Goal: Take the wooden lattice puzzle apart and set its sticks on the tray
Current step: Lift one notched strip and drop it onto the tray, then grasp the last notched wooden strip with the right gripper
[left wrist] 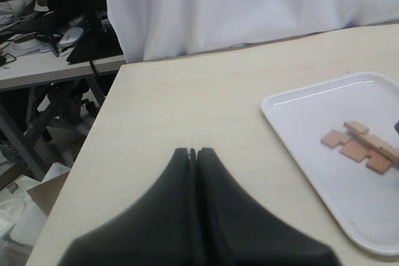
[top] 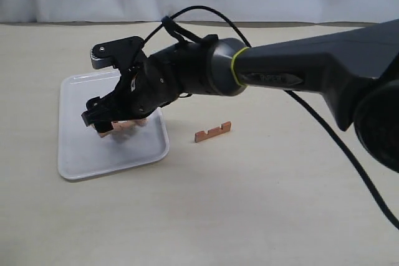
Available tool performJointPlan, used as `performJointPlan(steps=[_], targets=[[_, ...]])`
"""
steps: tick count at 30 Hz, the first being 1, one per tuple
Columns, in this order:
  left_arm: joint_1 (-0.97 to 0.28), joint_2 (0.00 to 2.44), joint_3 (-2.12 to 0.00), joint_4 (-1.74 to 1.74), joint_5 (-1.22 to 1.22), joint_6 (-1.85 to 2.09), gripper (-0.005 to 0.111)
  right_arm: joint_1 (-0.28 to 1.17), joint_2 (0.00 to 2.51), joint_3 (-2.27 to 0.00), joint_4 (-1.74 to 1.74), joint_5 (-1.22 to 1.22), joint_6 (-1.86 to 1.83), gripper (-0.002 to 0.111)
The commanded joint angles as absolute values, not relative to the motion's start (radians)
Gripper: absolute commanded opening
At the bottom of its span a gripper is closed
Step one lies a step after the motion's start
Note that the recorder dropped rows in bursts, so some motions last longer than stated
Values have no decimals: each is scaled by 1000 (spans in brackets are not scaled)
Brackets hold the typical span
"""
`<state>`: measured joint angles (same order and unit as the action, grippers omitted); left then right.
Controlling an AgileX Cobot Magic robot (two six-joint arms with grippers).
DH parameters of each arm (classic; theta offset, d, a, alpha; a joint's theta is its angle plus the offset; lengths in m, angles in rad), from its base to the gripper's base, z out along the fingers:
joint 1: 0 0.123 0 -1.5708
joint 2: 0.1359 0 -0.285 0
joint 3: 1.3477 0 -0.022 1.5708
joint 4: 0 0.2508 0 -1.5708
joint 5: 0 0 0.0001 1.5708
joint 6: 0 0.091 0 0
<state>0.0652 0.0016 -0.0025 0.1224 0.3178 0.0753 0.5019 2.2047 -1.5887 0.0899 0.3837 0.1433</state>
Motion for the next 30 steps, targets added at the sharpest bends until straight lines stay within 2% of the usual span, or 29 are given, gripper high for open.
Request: performJointPlan(steps=[1,8,12,20,30], targets=[[63,0,0,120,305,73,0,503,2196,-1666,100,560,123,94],[63,0,0,122,305,73,0,506,2191,-1772,91,856,57,94],[63,0,0,122,305,73,0,506,2138,-1771,36,939,57,94],[63,0,0,122,305,73,0,458,1988,-1625,-131,970,121,94],[63,0,0,122,305,73,0,282,1881,-1340,-75,842,111,94]])
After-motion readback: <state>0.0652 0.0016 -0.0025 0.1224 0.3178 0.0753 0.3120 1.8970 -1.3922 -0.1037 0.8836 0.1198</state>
